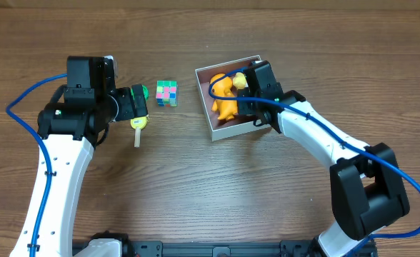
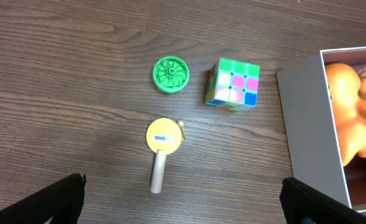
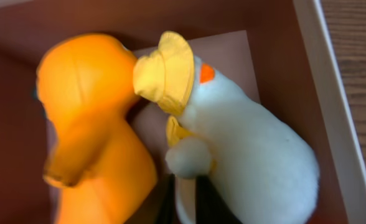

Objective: Pack container
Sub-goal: 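Press the duck down into the box and open the right gripper, then lift the right gripper away from the box to the right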

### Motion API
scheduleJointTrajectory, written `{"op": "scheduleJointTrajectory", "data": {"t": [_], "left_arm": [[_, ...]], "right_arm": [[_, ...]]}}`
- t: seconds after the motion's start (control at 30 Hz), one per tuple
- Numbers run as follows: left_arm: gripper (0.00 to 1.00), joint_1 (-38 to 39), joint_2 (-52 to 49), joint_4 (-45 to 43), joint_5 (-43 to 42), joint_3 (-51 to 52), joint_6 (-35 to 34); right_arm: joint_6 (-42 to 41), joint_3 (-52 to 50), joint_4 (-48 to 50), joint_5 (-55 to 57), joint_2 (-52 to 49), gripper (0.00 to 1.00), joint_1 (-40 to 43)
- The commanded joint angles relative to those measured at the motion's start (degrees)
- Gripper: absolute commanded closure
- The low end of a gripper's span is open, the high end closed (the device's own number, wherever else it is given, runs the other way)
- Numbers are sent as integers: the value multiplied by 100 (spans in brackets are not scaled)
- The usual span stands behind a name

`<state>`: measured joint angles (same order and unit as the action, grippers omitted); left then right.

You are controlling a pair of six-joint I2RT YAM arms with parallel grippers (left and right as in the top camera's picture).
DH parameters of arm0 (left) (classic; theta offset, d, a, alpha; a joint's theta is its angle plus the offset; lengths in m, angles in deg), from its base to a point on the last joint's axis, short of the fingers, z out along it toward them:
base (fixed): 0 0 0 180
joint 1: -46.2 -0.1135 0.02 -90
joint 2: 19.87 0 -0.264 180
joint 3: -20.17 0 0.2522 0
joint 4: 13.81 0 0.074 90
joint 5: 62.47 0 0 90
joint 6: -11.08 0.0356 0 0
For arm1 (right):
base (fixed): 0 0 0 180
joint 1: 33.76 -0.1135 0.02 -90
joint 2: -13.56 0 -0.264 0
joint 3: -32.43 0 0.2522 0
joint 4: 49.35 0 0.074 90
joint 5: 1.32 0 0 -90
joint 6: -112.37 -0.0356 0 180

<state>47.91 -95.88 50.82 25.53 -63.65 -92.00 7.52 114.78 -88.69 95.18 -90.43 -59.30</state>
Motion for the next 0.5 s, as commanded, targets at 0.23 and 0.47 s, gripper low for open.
{"op": "scheduleJointTrajectory", "data": {"t": [0.23,0.47], "left_arm": [[0,-68,-39,-7,-101,-129,129],[0,-68,-39,17,-103,-129,129]], "right_arm": [[9,1569,-1794,-208,1128,86,98],[-166,1331,-2457,-162,935,96,1145]]}}
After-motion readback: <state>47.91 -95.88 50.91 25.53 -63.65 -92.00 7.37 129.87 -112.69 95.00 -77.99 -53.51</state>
